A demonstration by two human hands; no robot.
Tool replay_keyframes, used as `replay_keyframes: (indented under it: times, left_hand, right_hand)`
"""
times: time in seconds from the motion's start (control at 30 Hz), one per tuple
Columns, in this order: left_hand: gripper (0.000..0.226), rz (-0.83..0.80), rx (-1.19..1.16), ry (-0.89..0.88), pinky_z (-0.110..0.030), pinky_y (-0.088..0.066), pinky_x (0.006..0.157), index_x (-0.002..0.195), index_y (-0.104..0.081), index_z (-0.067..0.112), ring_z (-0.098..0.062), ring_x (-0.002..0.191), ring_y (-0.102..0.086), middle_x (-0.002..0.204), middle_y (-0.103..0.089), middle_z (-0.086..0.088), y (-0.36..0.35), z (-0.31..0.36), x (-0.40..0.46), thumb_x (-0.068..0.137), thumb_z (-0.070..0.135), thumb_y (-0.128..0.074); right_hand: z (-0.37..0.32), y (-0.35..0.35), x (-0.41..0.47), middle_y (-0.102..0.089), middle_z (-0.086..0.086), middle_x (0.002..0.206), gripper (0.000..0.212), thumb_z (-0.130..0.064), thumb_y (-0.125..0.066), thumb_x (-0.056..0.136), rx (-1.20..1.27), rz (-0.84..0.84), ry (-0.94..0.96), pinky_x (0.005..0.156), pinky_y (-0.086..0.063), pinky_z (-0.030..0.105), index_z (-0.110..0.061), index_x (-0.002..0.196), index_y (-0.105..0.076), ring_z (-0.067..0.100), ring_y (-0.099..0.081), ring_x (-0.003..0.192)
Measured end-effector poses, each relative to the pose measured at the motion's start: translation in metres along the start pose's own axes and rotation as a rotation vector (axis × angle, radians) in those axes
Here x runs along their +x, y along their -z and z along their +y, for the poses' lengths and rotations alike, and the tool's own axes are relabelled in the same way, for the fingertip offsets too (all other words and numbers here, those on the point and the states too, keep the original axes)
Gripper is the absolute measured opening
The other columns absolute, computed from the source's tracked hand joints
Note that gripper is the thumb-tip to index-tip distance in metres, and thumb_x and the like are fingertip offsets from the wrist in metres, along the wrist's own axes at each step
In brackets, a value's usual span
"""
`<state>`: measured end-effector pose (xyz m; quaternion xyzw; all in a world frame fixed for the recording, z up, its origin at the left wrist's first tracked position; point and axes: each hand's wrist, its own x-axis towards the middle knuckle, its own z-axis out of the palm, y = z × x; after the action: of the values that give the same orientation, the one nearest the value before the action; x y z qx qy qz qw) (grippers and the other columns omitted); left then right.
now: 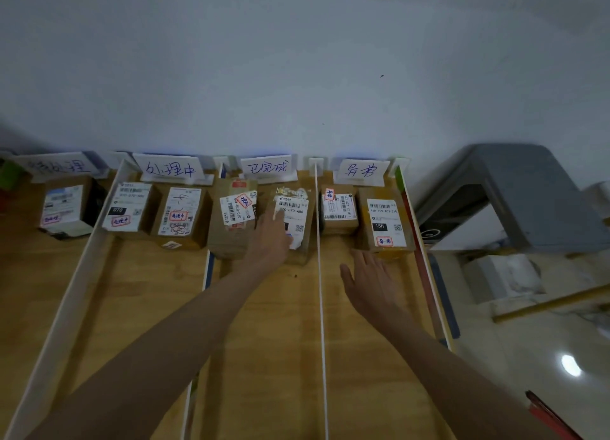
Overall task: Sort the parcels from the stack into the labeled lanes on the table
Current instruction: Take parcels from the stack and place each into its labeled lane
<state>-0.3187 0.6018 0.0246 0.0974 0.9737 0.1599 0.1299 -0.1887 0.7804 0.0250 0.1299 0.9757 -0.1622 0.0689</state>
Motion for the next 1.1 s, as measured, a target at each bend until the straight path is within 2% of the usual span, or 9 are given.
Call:
replay_keyframes:
  times: [0.1,0.2,0.3,0.4,0.5,0.57,0.73,0.9,1.1]
  left_hand:
    - [0.070,-0.069,0.087,-0.043,-0.041,-0.036,0.111,0.151,-0.027,0.013,-0.028,0.141,-0.030,0.157,-0.021,-0.010,-0.016,-0.005,-0.013,0.093,0.027,-0.064]
    - [0.070,-0.014,0.093,-0.041,-0.040,-0.033,0.115,0.153,-0.022,0.013,-0.028,0.146,-0.020,0.160,-0.013,-0.011,-0.023,-0.006,-0.018,0.095,0.023,-0.060]
    - [0.072,-0.036,0.083,0.003,-0.042,-0.023,0.119,0.156,-0.014,0.012,-0.028,0.151,-0.004,0.163,-0.005,-0.010,-0.024,0.003,-0.018,0.099,0.036,-0.052]
    - [0.075,-0.069,0.050,0.022,-0.043,-0.017,0.121,0.157,-0.010,0.012,-0.027,0.151,0.002,0.164,-0.001,-0.009,-0.021,0.010,-0.018,0.100,0.045,-0.046]
    - [0.070,-0.061,0.039,-0.028,-0.044,-0.013,0.121,0.157,-0.013,0.014,-0.029,0.151,-0.004,0.164,-0.006,-0.009,-0.011,0.006,-0.026,0.101,0.045,-0.041]
    - [0.066,-0.041,0.034,-0.056,-0.046,-0.016,0.120,0.156,-0.016,0.014,-0.031,0.150,-0.008,0.163,-0.010,-0.010,0.001,0.000,-0.039,0.102,0.044,-0.039]
    - [0.055,0.071,0.091,-0.137,-0.044,-0.017,0.122,0.152,-0.028,0.014,-0.030,0.149,-0.016,0.159,-0.024,-0.011,0.041,-0.021,-0.093,0.104,0.042,-0.029]
    - [0.053,0.152,0.183,-0.156,-0.044,-0.017,0.121,0.147,-0.036,0.014,-0.025,0.145,-0.026,0.153,-0.037,-0.009,0.087,-0.049,-0.159,0.103,0.042,-0.026]
    - [0.053,0.233,0.232,-0.081,-0.041,-0.018,0.120,0.145,-0.040,0.014,-0.024,0.144,-0.028,0.153,-0.037,-0.006,0.117,-0.092,-0.255,0.103,0.046,-0.028]
  right_hand:
    - [0.000,-0.002,-0.004,-0.050,0.001,0.143,0.047,-0.042,-0.036,0.104,-0.008,-0.004,-0.002,0.116,-0.030,0.034,-0.019,0.144,-0.041,0.017,-0.042,0.136]
    - [0.002,-0.001,-0.007,-0.049,0.000,0.144,0.048,-0.043,-0.035,0.104,-0.018,-0.004,-0.006,0.116,-0.030,0.034,-0.019,0.145,-0.040,0.016,-0.041,0.137]
    - [0.005,0.003,-0.014,-0.049,-0.001,0.144,0.047,-0.043,-0.035,0.105,-0.020,0.008,-0.013,0.114,-0.031,0.034,-0.020,0.145,-0.040,0.016,-0.042,0.136]
    - [0.006,0.010,-0.025,-0.049,0.000,0.142,0.045,-0.041,-0.037,0.105,-0.008,0.017,-0.014,0.113,-0.033,0.034,-0.019,0.144,-0.041,0.016,-0.044,0.134]
    - [0.005,0.020,-0.037,-0.051,0.000,0.140,0.044,-0.040,-0.037,0.104,-0.009,0.041,0.003,0.112,-0.036,0.034,-0.018,0.142,-0.043,0.016,-0.046,0.132]
    - [0.003,0.030,-0.046,-0.053,0.001,0.138,0.043,-0.040,-0.038,0.104,-0.019,0.068,0.012,0.111,-0.038,0.034,-0.018,0.140,-0.046,0.016,-0.048,0.130]
    - [-0.014,0.060,-0.070,-0.055,0.000,0.132,0.037,-0.039,-0.038,0.102,-0.023,0.125,0.051,0.110,-0.040,0.037,-0.019,0.132,-0.048,0.015,-0.049,0.126]
    - [-0.051,0.091,-0.109,-0.051,0.004,0.140,0.042,-0.034,-0.040,0.102,-0.068,0.212,0.115,0.116,-0.033,0.040,-0.015,0.140,-0.043,0.019,-0.044,0.133]
    - [-0.103,0.102,-0.166,-0.050,0.007,0.140,0.043,-0.036,-0.035,0.104,-0.106,0.213,0.185,0.119,-0.028,0.043,-0.012,0.138,-0.044,0.023,-0.042,0.135]
